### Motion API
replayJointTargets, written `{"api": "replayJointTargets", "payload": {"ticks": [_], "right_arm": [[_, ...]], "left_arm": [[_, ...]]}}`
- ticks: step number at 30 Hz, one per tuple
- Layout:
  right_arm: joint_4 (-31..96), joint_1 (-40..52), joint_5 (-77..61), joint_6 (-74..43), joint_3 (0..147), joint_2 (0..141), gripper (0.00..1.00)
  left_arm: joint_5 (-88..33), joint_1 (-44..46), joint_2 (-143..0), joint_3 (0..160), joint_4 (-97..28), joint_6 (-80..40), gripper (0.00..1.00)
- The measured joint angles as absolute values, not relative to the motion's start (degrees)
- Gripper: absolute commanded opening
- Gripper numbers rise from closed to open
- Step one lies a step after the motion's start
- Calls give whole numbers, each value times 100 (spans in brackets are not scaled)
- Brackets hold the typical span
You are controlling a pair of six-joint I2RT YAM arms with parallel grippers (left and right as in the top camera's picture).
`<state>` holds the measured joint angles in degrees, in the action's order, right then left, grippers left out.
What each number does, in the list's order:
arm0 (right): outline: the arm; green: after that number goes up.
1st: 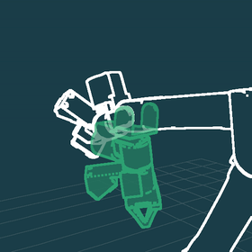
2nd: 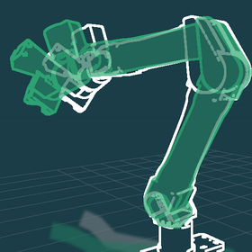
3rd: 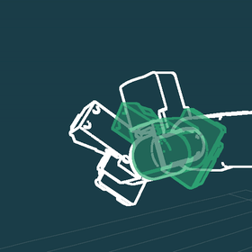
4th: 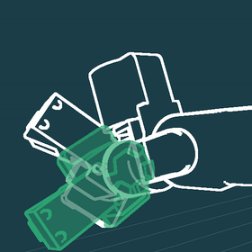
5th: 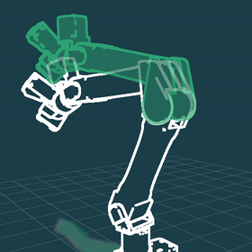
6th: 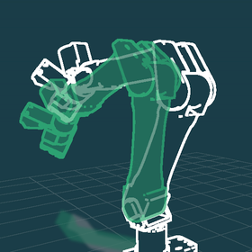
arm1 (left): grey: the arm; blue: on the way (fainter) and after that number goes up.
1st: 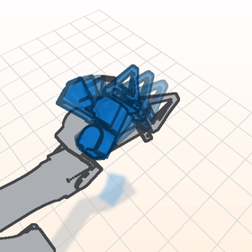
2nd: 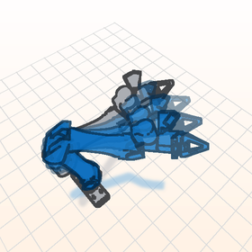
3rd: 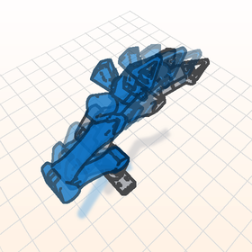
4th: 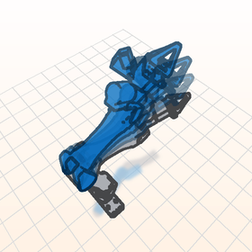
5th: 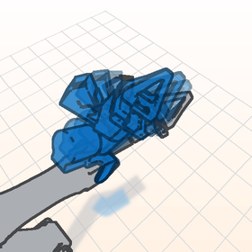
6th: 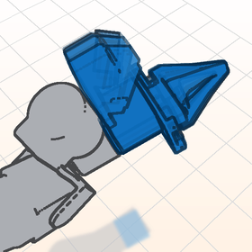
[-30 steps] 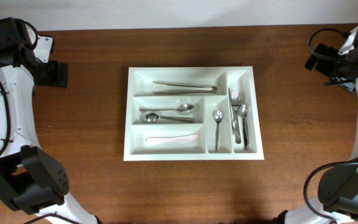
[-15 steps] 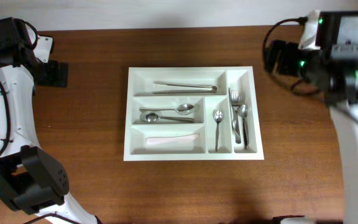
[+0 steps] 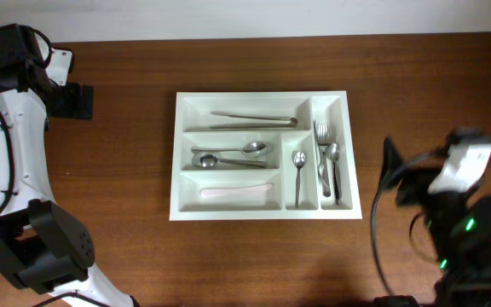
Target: Pack container
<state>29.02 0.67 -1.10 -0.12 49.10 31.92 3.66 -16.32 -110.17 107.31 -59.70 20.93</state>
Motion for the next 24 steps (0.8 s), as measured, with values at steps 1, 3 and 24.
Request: {"api": "replayJointTargets", "payload": {"ticks": [1,3,24], "right_arm": [[2945,67,-108,3,4565,2827,99],[3000,64,-113,3,4060,2250,99],[2842,60,-158,23,1111,102,99]], "left_arm": [[366,-1632,-11017,10731,-5970,2093,99],[366,-1632,-11017,10731,-5970,2093,99],[366,-1632,-11017,10731,-5970,2093,99]]}}
